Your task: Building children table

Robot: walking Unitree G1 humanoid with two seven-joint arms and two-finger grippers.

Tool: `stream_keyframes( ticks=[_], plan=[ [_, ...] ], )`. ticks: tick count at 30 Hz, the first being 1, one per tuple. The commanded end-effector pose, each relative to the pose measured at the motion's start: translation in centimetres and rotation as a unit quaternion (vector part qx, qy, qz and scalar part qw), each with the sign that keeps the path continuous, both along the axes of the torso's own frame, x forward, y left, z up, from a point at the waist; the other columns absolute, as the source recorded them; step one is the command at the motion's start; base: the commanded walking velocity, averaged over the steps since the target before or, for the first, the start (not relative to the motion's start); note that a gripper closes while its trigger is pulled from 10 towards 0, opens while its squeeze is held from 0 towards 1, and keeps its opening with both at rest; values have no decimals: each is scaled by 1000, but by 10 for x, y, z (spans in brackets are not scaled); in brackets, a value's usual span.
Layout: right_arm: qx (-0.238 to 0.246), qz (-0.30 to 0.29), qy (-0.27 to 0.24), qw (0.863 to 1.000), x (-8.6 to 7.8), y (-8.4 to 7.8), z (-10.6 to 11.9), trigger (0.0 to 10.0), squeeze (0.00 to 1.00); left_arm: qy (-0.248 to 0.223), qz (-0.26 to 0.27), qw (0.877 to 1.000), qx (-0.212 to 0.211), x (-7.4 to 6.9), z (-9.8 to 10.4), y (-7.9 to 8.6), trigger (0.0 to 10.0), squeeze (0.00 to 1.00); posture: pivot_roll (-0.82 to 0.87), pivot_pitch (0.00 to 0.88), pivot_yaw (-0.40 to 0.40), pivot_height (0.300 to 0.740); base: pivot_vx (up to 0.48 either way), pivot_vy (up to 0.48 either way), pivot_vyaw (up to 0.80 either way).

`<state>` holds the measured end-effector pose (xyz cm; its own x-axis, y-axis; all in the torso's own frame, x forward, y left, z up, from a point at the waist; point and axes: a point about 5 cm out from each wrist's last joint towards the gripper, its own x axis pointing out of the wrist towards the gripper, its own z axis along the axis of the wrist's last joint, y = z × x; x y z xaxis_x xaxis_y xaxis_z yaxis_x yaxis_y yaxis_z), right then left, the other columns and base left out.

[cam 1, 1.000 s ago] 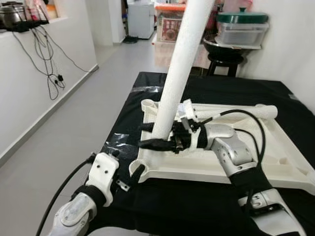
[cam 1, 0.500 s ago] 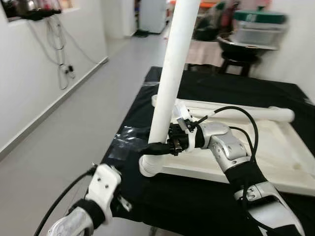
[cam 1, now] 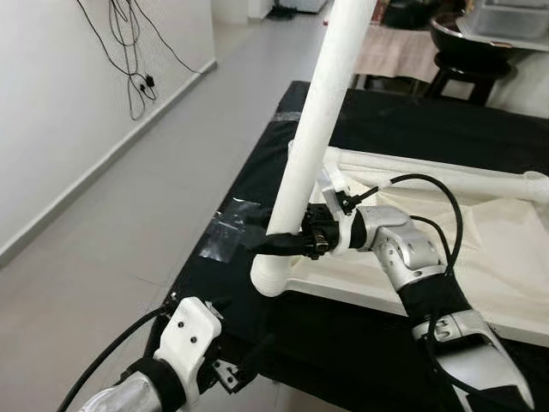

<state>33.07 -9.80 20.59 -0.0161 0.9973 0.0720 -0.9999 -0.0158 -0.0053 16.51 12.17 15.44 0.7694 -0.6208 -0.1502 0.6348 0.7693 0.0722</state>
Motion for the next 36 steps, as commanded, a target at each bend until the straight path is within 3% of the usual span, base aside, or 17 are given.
stream_keyframes(
  ticks=[1,9,18,26,29,36],
  plan=[
    [5,-11,-7,1000,0,0,0,10000,0,8,2,1000,10,-2,0,2,10000,0,59,197,-31,740,0,0,0],
    [74,-7,-4,997,-10,7,8,10000,0,-16,31,999,42,0,6,10,10000,0,65,226,-20,740,0,0,0],
    [84,-28,-31,996,-11,16,7,10000,0,-35,49,995,73,0,8,15,10000,0,74,238,-14,740,0,0,0],
    [34,-21,-100,994,-15,32,3,10000,0,-40,82,992,89,-3,7,22,10000,0,89,260,-17,740,0,0,0],
    [-5,-11,-121,993,-12,26,-1,10000,0,-37,93,991,84,-6,7,23,10000,0,90,266,-18,740,0,0,0],
    [-24,-2,-121,992,-8,14,2,10000,0,-34,93,992,77,-8,6,22,10000,0,83,269,-13,740,0,0,0]
  ],
)
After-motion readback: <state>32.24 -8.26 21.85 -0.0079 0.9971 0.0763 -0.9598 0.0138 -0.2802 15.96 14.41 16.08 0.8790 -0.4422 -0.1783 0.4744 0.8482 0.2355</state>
